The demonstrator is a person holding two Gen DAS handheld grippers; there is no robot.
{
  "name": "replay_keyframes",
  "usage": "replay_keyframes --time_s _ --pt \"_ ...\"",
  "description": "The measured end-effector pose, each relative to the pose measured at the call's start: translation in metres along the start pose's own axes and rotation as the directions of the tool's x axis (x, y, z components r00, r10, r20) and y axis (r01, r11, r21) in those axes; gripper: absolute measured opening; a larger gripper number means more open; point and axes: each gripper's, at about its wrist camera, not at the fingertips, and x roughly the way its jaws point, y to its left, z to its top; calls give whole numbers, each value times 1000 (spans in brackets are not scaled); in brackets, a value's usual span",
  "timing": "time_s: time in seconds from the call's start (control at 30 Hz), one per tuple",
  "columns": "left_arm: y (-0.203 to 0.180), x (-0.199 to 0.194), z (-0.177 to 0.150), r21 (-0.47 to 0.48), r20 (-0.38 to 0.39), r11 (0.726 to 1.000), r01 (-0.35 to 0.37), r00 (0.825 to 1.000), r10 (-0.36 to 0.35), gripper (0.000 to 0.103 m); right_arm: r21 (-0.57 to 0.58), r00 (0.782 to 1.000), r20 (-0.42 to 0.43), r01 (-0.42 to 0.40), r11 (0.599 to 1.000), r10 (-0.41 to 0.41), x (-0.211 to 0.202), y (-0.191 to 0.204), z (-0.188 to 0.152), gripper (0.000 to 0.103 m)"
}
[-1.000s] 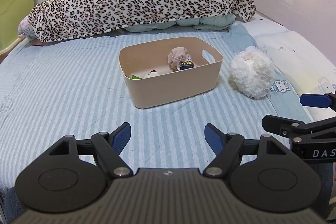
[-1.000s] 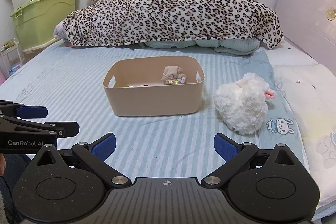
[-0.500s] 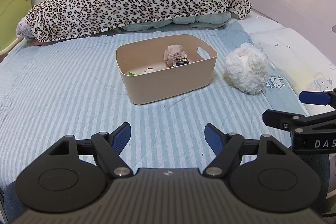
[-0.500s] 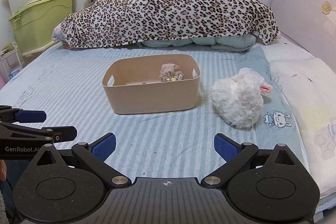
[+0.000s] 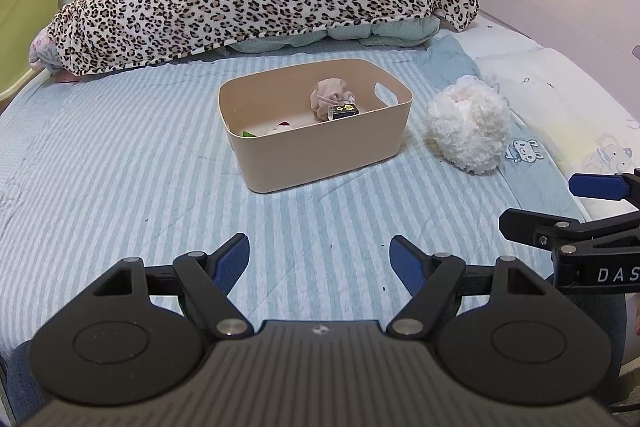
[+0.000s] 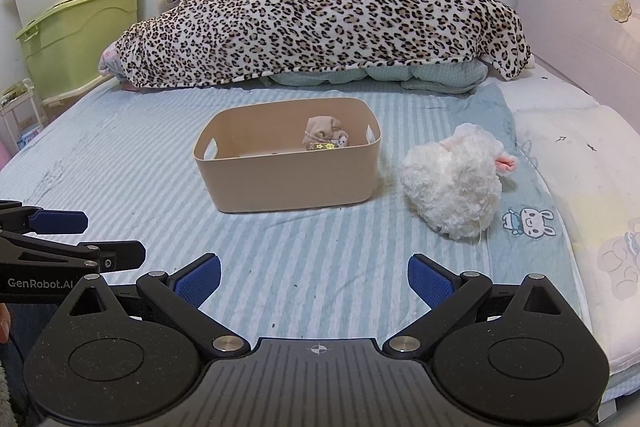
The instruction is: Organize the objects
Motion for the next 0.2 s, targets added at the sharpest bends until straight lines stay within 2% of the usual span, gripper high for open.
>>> replay_keyframes --time_s 0.2 --pt "2 2 -1 -12 -5 1000 -2 1000 2 78 -1 1000 -1 -1 1000 1 1 1 0 101"
